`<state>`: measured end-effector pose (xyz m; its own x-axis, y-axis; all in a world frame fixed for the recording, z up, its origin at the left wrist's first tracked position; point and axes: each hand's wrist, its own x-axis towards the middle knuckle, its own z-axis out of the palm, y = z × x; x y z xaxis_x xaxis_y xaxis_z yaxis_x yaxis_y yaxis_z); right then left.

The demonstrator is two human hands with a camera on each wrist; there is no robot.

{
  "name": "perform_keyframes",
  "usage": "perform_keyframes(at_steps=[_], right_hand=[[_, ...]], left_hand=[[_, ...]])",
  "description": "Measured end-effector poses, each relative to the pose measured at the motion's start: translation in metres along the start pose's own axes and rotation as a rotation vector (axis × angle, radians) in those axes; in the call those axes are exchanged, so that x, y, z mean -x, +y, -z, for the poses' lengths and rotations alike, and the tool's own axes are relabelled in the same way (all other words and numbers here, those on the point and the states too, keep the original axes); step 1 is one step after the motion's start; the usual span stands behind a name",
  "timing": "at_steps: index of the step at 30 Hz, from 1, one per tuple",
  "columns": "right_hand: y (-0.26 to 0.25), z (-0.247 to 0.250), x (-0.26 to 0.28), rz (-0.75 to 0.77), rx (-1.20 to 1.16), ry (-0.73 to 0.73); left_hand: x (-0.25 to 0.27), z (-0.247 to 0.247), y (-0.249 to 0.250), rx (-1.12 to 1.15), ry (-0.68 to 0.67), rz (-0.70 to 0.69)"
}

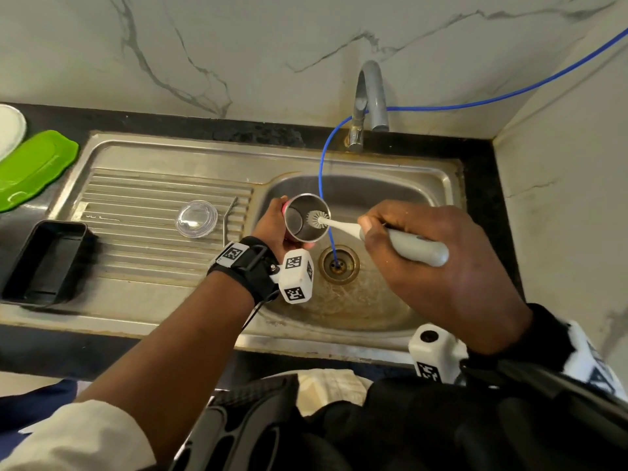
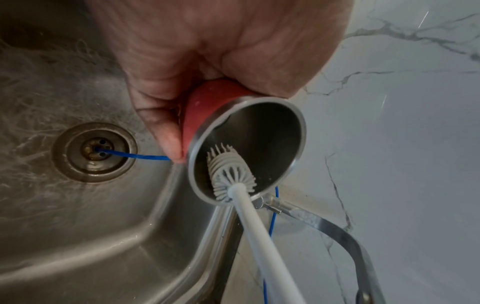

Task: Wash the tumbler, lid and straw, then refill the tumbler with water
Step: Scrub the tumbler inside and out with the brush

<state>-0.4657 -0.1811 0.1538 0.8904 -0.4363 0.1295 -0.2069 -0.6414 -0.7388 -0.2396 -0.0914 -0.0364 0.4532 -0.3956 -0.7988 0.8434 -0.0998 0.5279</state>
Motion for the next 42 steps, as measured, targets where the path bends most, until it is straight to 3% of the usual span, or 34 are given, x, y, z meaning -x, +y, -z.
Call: perform_keyframes(at_steps=[6,17,26,36,42], right_hand=[[0.024,-0.030,-0.008,-0.012,0.054,0.068],[-0.005,0.007,0.008,0.039,-0.055,0.004],[0.029,-0.029,-0.014,-0.042,-0.048,0.049],[0.001,0.005,-0.001,0.029,-0.113,-0.060],[0.025,-0.022,-0.018,0.010,-0.036,0.009]], left_hand=[[0.006,-0.014,-0.003,-0.040,-0.104,0.045],[0.011,-0.005,0.005,0.029,-0.055,0.028],[0.014,-0.011,-0.003,-0.027,-0.123,0.062],[0.009,0.002,0.000,-0.015,-0.039,0.021],[0.011,-0.012,-0.011,-0.060,-0.130,0.061]])
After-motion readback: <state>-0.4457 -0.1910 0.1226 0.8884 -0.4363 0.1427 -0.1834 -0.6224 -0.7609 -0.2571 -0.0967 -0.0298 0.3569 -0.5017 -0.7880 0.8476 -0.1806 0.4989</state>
